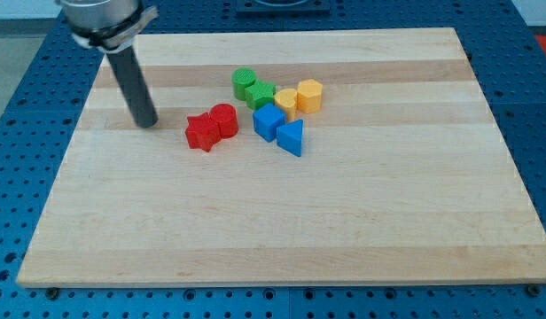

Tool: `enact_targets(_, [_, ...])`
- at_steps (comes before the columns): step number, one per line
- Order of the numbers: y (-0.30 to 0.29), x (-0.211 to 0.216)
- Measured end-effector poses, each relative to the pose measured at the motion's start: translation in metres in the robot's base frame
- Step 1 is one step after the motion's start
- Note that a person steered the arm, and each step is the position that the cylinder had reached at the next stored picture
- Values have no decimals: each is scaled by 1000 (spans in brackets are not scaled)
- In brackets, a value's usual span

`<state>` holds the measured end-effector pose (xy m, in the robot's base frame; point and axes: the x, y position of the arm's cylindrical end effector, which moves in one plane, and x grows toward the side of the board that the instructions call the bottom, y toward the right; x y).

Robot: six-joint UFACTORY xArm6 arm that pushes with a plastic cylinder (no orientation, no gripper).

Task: Move the red star along with red circle closer to the green star

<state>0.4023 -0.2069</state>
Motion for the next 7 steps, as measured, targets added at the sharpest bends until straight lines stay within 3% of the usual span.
enact_targets(1, [-11, 45])
enact_targets(2, [-1, 60])
enact_targets(4, [64, 60])
enact_targets(7, [71, 54])
